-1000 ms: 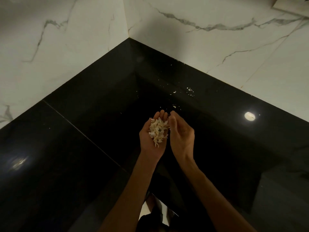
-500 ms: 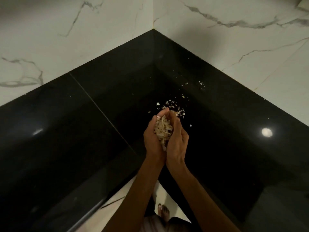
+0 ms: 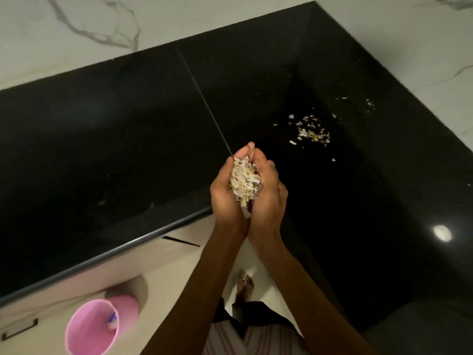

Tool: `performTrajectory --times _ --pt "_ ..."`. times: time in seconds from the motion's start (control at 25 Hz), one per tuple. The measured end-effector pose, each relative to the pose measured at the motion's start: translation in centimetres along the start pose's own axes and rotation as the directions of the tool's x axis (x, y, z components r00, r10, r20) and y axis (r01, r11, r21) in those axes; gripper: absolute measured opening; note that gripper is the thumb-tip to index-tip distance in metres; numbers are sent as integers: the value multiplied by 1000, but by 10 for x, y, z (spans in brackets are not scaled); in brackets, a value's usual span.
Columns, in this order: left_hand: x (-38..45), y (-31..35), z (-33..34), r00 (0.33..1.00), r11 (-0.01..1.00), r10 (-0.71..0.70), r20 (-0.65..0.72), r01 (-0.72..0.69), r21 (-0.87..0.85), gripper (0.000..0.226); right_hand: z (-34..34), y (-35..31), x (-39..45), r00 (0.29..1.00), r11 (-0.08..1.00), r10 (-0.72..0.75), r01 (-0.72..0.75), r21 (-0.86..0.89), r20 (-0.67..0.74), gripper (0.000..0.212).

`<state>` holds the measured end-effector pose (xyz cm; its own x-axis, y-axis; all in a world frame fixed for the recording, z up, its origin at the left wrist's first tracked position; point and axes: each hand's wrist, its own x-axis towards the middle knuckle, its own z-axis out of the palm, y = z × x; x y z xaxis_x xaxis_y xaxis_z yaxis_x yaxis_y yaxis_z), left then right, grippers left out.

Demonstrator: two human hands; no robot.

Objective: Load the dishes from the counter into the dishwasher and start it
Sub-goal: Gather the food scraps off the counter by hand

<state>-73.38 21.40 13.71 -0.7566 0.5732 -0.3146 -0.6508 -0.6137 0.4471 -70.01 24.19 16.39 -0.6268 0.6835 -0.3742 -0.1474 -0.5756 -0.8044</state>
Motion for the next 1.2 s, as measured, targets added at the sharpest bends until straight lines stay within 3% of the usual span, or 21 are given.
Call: performTrajectory --times 0.24,0.52,0.8,0.96,1.12,1.2 --pt "-53 44 -52 971 974 221 -93 -216 64 40 35 39 -58 977 984 172 -165 -63 123 25" --pt "-138 99 -125 911 928 337 -238 -364 -78 40 72 118 -139 924 949 311 -287 -133 224 26" --pt "-241 159 -219 818 883 363 -446 -455 -116 36 98 242 -239 879 869 397 -268 -417 263 32" --pt "-283 179 -286 743 852 350 -570 -506 -136 43 104 311 -276 811 793 544 -413 -448 215 26" --pt "-301 185 -362 630 794 322 -707 -586 -162 42 105 389 -294 703 656 689 -504 -562 175 42" --pt "-299 182 -407 585 746 284 -760 -632 -208 42 100 434 -288 646 584 747 -528 -616 154 40"
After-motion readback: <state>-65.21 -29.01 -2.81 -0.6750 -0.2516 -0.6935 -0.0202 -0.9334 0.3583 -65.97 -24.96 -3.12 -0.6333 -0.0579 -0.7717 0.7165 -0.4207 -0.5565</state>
